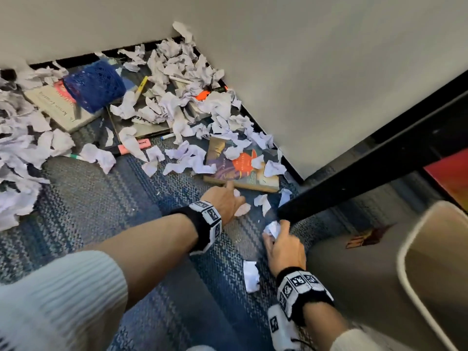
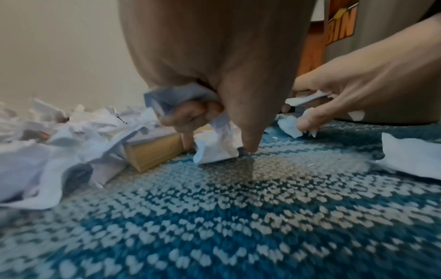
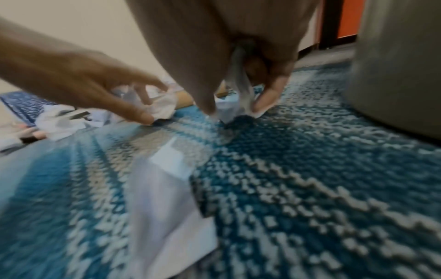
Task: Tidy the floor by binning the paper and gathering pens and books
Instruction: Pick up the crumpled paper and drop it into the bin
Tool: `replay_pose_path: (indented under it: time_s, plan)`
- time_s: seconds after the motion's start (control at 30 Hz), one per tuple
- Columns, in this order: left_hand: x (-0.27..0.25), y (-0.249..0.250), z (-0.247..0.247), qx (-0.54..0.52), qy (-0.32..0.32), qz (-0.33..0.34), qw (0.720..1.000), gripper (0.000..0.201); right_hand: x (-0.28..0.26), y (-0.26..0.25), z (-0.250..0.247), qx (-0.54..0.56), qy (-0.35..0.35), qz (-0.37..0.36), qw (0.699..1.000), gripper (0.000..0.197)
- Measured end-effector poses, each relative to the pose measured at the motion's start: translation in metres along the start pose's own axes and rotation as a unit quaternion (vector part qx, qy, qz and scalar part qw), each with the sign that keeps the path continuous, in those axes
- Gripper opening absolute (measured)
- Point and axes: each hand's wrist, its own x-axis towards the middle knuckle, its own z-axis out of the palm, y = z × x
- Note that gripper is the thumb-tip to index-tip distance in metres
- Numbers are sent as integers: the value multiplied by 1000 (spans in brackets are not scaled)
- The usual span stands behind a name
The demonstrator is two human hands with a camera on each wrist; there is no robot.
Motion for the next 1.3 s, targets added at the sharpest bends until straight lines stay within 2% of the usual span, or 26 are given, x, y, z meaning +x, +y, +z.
replay_pose_path:
  time_s: [0.1,0.17,0.3,0.4,0.43,0.5,0.57,0.63,0.7,0.8,0.9,1.0,1.1,1.23,1.3]
  plan:
    - [10,-1,6,-5,12,25,1000,32,6,11,6,-53,-45,-28,997,33]
    - [17,0,7,-23,40,33,998,35,7,17,8,-81,-58,-40,994,31]
    - [27,12,-1,-50,87,50,994,44,1,24,9,-32,17,-61,997,20]
    - [32,30,-7,-40,119,63,990,29,-1,22,3,54,38,-18,998,22]
    - [34,36,-9,-29,123,73,989,23,0,21,-1,65,33,10,997,23]
    - [37,44,-7,-25,116,106,987,29,-1,17,-8,70,34,38,996,21]
    - [40,45,-2,-40,98,126,986,41,-5,13,-15,74,42,26,996,14]
    - [42,39,3,-26,80,139,987,42,-8,5,-22,60,35,-14,998,15]
    - [40,33,3,-17,65,146,987,34,-7,-10,-30,20,32,-67,997,20]
    - [30,17,8,-42,44,130,990,32,8,-41,-43,-119,31,-122,985,23]
    - [13,-13,16,-63,46,101,992,28,43,-67,-44,-257,11,-114,960,30]
    - [-8,-49,22,-79,44,66,994,20,77,-79,-38,-361,-50,-101,926,35]
    - [-28,-68,20,-64,54,46,995,29,99,-76,-34,-368,-94,-78,922,32]
    - [-54,-71,20,-56,75,46,995,39,122,-77,-20,-360,-138,-55,921,37]
    - [-63,-68,22,-66,85,41,993,38,126,-77,-13,-356,-125,-33,925,38]
